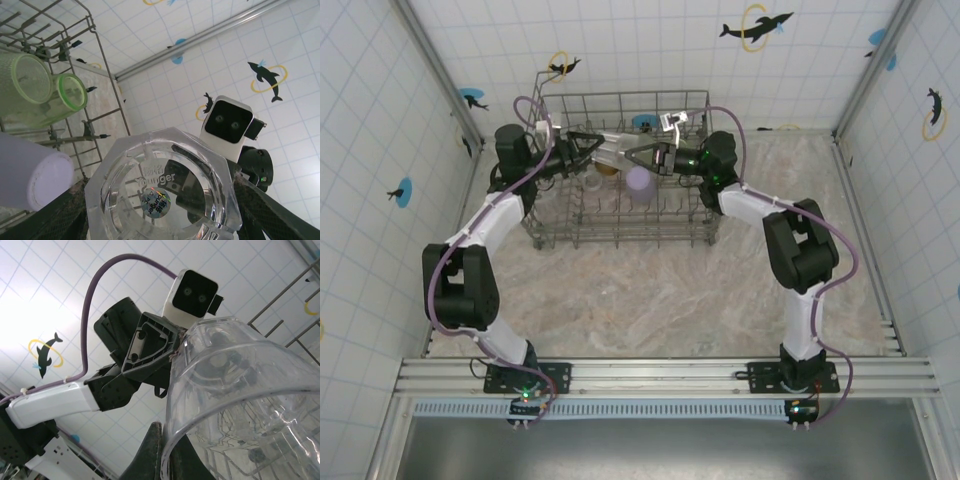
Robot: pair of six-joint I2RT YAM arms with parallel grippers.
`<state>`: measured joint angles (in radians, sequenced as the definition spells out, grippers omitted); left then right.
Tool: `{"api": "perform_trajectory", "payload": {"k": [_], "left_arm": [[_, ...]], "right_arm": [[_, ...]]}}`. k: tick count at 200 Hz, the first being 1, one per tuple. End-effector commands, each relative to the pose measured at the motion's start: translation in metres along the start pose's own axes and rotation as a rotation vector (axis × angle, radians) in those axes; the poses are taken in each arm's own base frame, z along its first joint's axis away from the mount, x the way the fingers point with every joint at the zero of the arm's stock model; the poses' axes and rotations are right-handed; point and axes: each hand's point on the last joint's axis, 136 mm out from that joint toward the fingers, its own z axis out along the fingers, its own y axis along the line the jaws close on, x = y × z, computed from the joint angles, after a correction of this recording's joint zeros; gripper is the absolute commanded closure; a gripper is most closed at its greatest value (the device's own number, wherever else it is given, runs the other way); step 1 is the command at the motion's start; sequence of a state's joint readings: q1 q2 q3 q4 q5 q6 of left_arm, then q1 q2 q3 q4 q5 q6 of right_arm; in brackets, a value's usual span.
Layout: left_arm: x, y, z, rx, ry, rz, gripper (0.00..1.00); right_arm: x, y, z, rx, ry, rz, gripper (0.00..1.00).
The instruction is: Load the cups into the dish rack
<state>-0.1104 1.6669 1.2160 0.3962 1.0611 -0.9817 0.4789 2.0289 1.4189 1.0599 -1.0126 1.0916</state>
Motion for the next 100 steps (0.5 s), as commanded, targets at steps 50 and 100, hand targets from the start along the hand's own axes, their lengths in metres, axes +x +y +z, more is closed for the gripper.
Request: {"api": "perform_trajectory", "payload": {"k": [50, 100], "left_arm": [[0.025, -0.024, 0.004, 0.153, 0.192, 0.123, 0.25], [0.030, -0.026, 0.004, 0.188, 0.239, 0.123, 0.29]], "right_arm": [[-0.007, 0.006, 0.008, -0.052, 0.057, -0.004, 1.00], [-0.007, 0.006, 0.016, -0.068, 0.083, -0.004, 1.00]]}}
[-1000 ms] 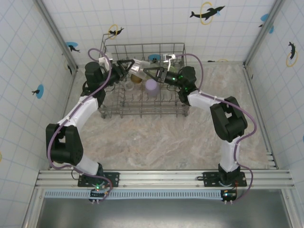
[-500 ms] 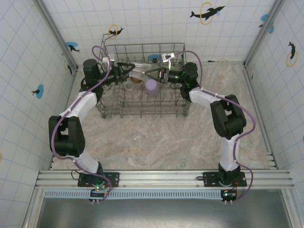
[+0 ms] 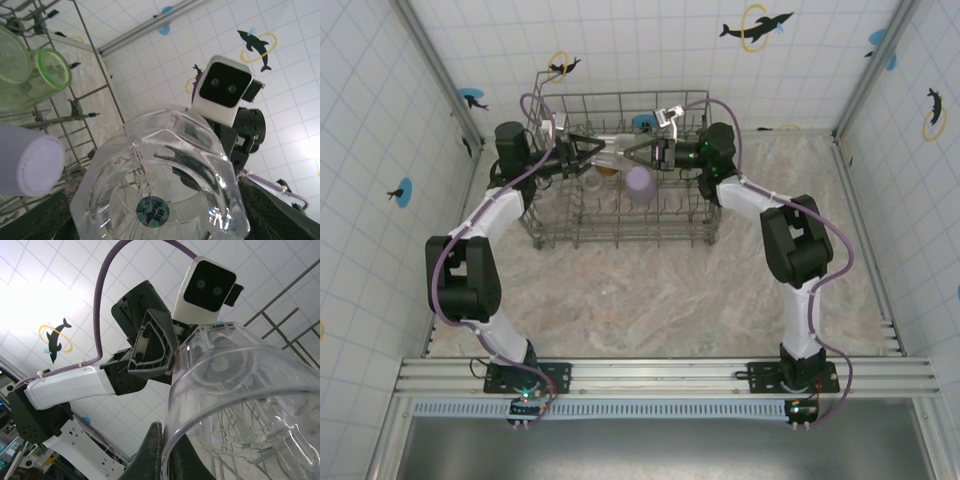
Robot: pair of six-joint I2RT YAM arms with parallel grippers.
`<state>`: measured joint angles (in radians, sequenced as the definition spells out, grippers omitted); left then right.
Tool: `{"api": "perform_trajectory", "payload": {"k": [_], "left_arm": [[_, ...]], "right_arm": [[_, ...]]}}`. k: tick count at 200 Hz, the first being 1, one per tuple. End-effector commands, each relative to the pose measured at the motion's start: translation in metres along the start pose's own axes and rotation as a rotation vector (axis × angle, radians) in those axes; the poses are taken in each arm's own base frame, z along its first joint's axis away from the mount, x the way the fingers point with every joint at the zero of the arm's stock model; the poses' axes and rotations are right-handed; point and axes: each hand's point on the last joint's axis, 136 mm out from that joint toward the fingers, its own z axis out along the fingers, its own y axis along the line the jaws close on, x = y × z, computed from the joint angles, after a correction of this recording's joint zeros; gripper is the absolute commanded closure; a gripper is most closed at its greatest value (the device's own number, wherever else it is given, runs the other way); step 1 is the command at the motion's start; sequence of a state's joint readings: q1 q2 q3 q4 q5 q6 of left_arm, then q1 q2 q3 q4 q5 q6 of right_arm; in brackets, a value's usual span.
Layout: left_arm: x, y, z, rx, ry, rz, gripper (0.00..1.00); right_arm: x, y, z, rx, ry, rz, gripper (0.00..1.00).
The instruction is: Load the cups into the dish rack
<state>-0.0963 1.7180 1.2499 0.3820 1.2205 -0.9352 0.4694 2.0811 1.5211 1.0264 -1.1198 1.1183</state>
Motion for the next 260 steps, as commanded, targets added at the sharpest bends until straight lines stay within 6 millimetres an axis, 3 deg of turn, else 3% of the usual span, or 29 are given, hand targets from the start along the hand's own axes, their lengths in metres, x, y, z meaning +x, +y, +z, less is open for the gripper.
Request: {"api": "perform_trajectory", "payload": {"k": [1, 18, 43, 55, 69, 91, 113, 163, 197, 222, 260], "left_arm": [[0.015, -0.026, 0.008, 0.106, 0.116, 0.108, 0.30], [0.015, -0.025, 0.009, 0.108, 0.118, 0.105, 0.46], [0.012, -0.024, 0.010, 0.108, 0.114, 0.107, 0.89], [0.009, -0.025, 0.010, 0.103, 0.101, 0.119, 1.00], [0.005, -0.024, 0.010, 0.093, 0.087, 0.128, 1.00], [-0.009, -0.019, 0.006, 0.056, 0.041, 0.141, 1.00], [-0.030, -0.009, -0.003, -0.029, -0.027, 0.162, 1.00], [-0.073, 0.023, -0.024, -0.390, -0.150, 0.268, 1.00], [-0.093, 0.051, -0.051, -0.736, -0.164, 0.327, 1.00], [-0.091, 0.068, -0.060, -0.988, -0.072, 0.398, 1.00], [-0.087, 0.084, -0.064, -1.176, 0.062, 0.483, 1.00]], "right_arm": [[-0.007, 0.005, 0.012, -0.019, -0.002, -0.016, 1.00], [-0.007, 0.003, 0.013, -0.019, 0.002, -0.014, 1.00], [-0.008, 0.002, 0.014, -0.013, 0.006, -0.007, 1.00], [-0.008, 0.002, 0.014, -0.007, 0.003, -0.006, 0.89], [-0.009, -0.003, 0.011, 0.014, -0.002, 0.000, 0.79], [-0.011, -0.007, 0.003, 0.051, -0.029, 0.002, 0.51], [-0.013, -0.012, -0.010, 0.103, -0.062, 0.008, 0.36], [-0.008, -0.022, -0.040, 0.262, -0.091, 0.001, 0.26], [0.003, -0.029, -0.055, 0.409, -0.059, -0.019, 0.21], [0.012, -0.031, -0.064, 0.488, -0.044, -0.028, 0.19], [0.027, -0.030, -0.074, 0.539, -0.029, -0.026, 0.16]]}}
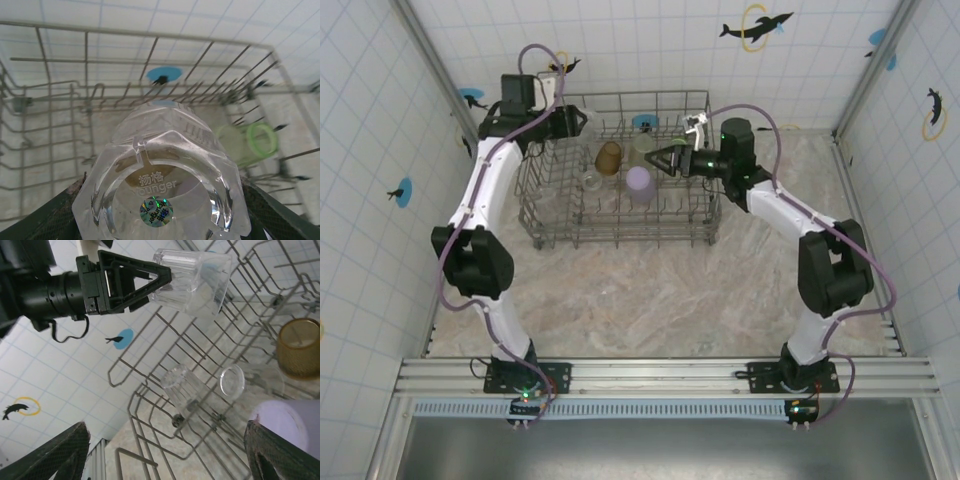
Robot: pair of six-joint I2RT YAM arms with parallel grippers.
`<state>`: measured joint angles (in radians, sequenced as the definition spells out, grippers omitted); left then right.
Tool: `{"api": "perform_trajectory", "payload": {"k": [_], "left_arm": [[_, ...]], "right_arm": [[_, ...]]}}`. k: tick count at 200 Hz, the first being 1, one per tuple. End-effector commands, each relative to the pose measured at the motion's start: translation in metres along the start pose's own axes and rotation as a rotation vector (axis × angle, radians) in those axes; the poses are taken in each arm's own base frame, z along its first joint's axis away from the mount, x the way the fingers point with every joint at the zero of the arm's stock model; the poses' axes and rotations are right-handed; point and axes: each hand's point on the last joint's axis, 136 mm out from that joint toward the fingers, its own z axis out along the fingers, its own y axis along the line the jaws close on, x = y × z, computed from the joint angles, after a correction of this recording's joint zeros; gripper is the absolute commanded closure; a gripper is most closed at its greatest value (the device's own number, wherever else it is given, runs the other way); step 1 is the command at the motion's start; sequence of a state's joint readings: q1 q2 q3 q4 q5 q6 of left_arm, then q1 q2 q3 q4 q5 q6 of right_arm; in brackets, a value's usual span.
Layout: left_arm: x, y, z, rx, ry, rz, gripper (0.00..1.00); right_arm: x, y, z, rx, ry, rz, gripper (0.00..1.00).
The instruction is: Load the cups into the dish rack
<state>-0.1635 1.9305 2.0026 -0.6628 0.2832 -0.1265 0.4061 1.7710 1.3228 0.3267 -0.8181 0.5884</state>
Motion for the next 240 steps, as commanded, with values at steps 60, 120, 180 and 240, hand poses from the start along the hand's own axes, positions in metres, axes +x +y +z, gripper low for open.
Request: {"api": "perform_trajectory", "payload": {"k": [60, 120, 180, 240], "left_arm": [[0.038, 0.071, -0.008, -0.464, 0.236, 0.355, 1.00], [0.069, 0.082, 0.014, -0.459, 0.339, 0.386, 1.00], [0.097, 0.087, 0.028, -0.466, 0.412, 0.372, 1.00], [0.123, 0.098, 0.038, -0.492, 0.473, 0.353, 1.00]], "right_arm": [[0.038, -0.009, -0.025, 0.138, 0.063, -0.012, 0.07], [0.047, 0.004, -0.041, 0.171, 0.056, -0.030, 0.01], [0.053, 0.013, -0.053, 0.187, 0.031, -0.048, 0.00], [0.054, 0.016, -0.056, 0.187, 0.018, -0.056, 0.01]]}}
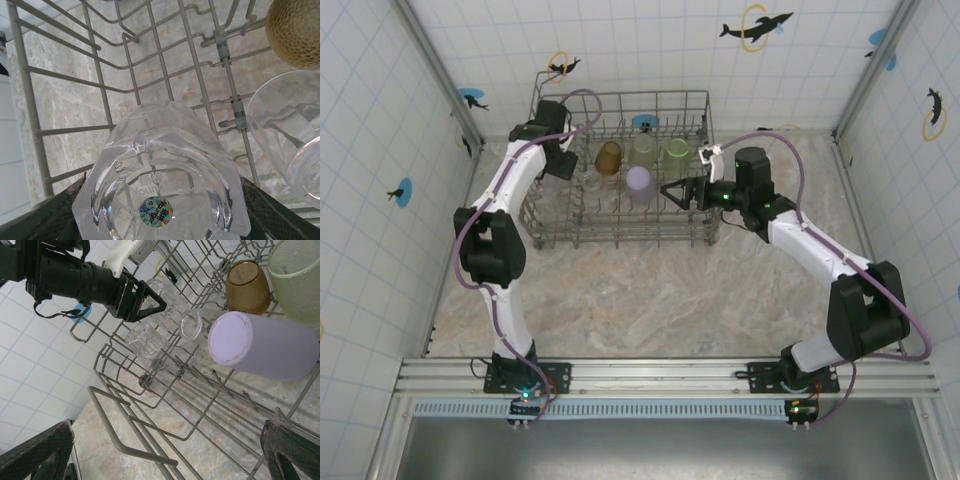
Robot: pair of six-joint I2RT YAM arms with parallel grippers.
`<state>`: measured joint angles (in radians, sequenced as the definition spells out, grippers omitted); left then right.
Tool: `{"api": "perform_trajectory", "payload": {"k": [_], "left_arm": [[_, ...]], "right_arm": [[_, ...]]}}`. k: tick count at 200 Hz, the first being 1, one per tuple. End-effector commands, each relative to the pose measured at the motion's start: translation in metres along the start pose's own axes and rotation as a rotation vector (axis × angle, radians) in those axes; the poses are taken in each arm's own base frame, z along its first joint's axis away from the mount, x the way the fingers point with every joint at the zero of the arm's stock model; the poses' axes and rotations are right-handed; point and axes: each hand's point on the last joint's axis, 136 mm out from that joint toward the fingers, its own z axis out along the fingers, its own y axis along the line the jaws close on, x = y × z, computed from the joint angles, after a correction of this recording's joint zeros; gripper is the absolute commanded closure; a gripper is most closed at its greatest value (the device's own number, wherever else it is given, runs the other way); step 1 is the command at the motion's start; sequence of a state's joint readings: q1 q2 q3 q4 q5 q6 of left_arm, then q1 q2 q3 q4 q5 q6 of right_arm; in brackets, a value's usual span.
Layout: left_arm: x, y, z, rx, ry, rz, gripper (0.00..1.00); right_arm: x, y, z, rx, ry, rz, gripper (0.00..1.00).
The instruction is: Load the cups into the dish rack
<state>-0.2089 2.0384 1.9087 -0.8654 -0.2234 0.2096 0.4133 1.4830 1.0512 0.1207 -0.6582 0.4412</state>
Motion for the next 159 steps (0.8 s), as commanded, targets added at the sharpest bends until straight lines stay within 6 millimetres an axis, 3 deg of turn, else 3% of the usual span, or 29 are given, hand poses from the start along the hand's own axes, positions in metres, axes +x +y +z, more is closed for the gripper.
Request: {"api": "perform_trajectory", "payload": {"k": [1, 59, 103, 144, 159], "left_arm": [[0.011, -0.001, 0.015, -0.031, 0.048, 0.008, 1.00], [0.022, -0.004, 0.032, -0.044, 0.089, -0.014, 0.99], [0.029, 0.007, 0.042, -0.115, 0.111, -0.027, 0.52], [0.015, 0.019, 0.030, -0.167, 0.058, -0.051, 0.10], [0.008, 0.025, 0.024, -0.191, 0.031, -0.061, 0.03]], "right_arm": [[-0.004, 0.011, -0.006, -0.011, -0.030, -0.039, 0.01], [-0.009, 0.016, -0.011, -0.018, -0.046, -0.051, 0.00], [-0.008, 0.019, -0.014, -0.024, -0.055, -0.048, 0.01], [-0.010, 0.023, -0.015, -0.034, -0.066, -0.041, 0.00], [-0.011, 0.026, -0.015, -0.042, -0.069, -0.046, 0.00]]}}
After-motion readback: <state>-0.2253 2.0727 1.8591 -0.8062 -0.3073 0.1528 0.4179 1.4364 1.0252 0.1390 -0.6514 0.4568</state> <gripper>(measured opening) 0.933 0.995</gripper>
